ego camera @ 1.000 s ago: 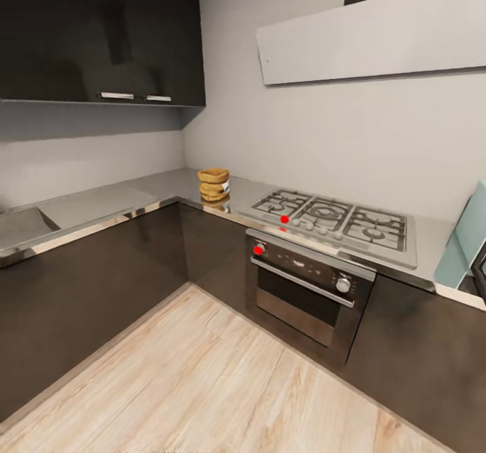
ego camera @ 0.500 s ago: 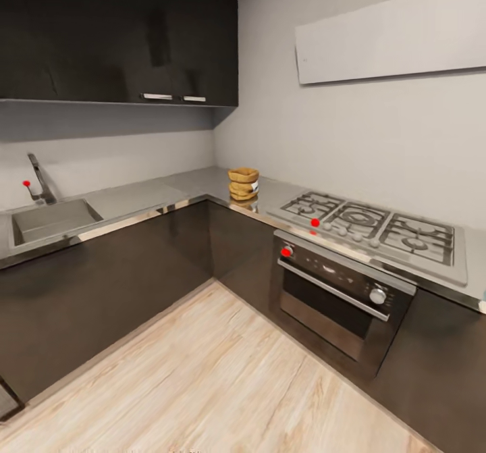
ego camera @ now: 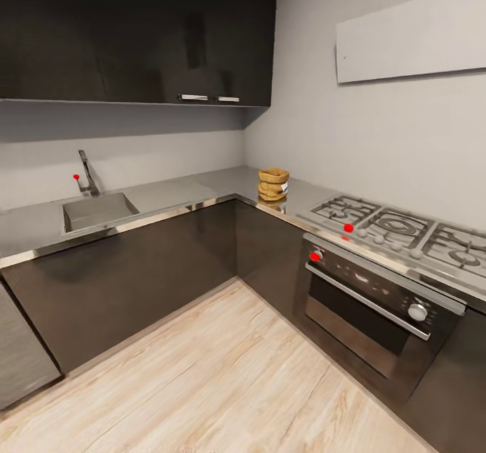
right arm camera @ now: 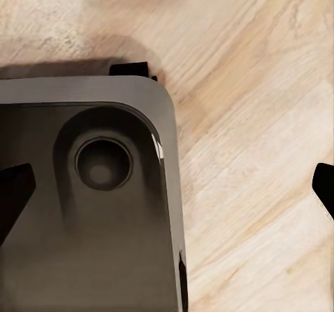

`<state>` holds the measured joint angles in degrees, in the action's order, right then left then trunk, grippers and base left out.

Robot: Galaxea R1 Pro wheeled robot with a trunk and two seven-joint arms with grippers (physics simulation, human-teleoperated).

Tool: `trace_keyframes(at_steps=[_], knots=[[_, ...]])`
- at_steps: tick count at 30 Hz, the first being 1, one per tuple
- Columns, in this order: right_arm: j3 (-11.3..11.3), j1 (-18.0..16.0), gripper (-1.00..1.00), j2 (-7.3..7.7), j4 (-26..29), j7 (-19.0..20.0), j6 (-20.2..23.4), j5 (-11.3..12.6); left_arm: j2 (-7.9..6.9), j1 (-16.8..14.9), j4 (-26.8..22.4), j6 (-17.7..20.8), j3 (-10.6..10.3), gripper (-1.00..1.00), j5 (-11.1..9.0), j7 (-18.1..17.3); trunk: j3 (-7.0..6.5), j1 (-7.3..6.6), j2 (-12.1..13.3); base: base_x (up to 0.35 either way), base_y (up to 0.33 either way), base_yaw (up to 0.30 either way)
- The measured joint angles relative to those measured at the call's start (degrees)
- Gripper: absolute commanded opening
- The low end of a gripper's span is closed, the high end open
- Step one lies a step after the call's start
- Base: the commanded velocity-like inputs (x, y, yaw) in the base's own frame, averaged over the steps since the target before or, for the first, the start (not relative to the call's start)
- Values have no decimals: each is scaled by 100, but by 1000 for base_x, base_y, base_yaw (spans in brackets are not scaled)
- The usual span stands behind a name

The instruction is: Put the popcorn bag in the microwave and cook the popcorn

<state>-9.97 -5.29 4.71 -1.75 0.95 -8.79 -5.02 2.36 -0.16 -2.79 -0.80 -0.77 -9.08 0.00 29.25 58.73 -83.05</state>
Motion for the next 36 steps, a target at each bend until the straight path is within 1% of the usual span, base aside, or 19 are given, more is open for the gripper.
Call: trace_keyframes(at_steps=[4,15,26,36], knots=[[0,0,100,0,0,2,0,0,0,0,0,0,0,100,0,-3,0,0,0,0,0,176],[1,0,100,0,0,57,-2,-1,0,0,-2,0,0,100,-1,0,0,0,0,8,1,9],[-6,0,100,8,0,58,-17,6,-9,0,-2,29,-13,100,7,-16,0,-3,0,284,94,0],[-8,0,100,17,0,59,-26,7,-9,0,-2,23,-16,100,8,-23,0,-3,0,312,167,0]])
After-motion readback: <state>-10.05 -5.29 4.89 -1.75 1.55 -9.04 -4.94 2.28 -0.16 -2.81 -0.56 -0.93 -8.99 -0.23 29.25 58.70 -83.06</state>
